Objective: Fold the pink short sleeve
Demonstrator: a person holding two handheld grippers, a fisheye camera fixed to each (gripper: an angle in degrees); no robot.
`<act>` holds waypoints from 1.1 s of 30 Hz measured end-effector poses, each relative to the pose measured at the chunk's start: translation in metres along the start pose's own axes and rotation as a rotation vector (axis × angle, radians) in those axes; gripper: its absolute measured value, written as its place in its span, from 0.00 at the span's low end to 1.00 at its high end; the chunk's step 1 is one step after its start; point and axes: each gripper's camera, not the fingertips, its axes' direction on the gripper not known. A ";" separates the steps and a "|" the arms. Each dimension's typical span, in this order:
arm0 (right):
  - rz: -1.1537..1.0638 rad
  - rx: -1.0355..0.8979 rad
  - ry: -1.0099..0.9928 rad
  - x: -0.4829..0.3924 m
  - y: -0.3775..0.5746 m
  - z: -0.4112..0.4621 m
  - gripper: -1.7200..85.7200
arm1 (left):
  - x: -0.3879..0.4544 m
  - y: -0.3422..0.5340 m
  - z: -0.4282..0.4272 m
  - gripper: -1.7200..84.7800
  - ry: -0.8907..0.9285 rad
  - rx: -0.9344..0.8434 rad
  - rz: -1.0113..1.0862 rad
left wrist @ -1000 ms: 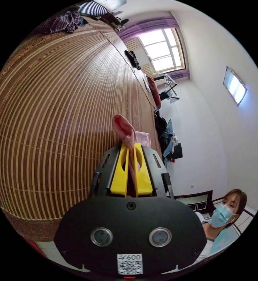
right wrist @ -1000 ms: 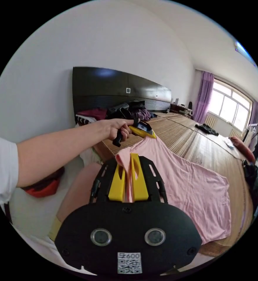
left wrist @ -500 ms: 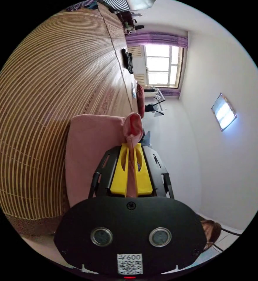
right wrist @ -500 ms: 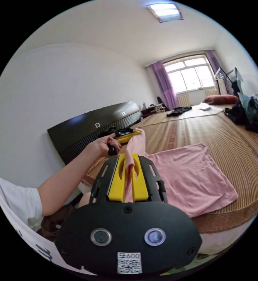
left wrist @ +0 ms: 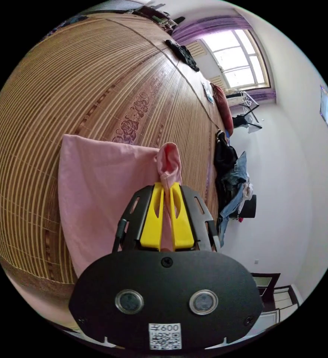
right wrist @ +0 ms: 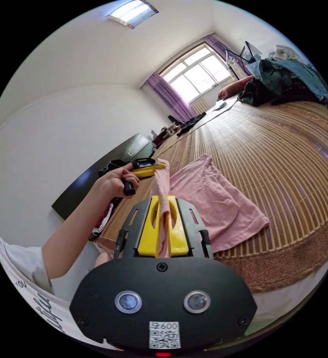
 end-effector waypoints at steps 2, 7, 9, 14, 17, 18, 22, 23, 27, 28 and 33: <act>0.020 0.002 0.002 -0.009 -0.035 0.004 0.01 | -0.020 -0.015 0.021 0.04 -0.005 0.004 -0.015; 0.036 0.024 0.025 -0.034 -0.100 0.008 0.01 | -0.054 -0.043 0.056 0.05 0.005 0.001 -0.012; 0.042 0.030 0.037 -0.042 -0.122 0.009 0.01 | -0.066 -0.053 0.068 0.05 0.012 -0.005 -0.012; 0.093 0.047 0.048 -0.057 -0.181 0.013 0.01 | -0.099 -0.082 0.107 0.04 0.018 -0.031 -0.015; 0.107 0.036 0.067 -0.065 -0.209 0.022 0.01 | -0.118 -0.096 0.127 0.04 0.001 -0.041 -0.015; 0.107 0.034 0.074 -0.067 -0.213 0.025 0.01 | -0.122 -0.099 0.131 0.04 0.001 -0.041 -0.017; 0.085 0.017 0.113 -0.080 -0.243 0.044 0.01 | -0.153 -0.114 0.149 0.05 -0.014 -0.014 -0.016; 0.091 0.016 0.112 -0.082 -0.251 0.049 0.01 | -0.161 -0.117 0.153 0.05 -0.017 -0.004 -0.010; 0.126 0.016 0.089 -0.087 -0.274 0.060 0.01 | -0.181 -0.128 0.160 0.05 -0.039 0.012 -0.004; 0.136 0.018 0.078 -0.090 -0.283 0.063 0.01 | -0.185 -0.132 0.161 0.05 -0.044 0.016 0.006; 0.126 -0.002 0.099 -0.099 -0.314 0.082 0.01 | -0.212 -0.143 0.165 0.05 -0.038 0.032 0.005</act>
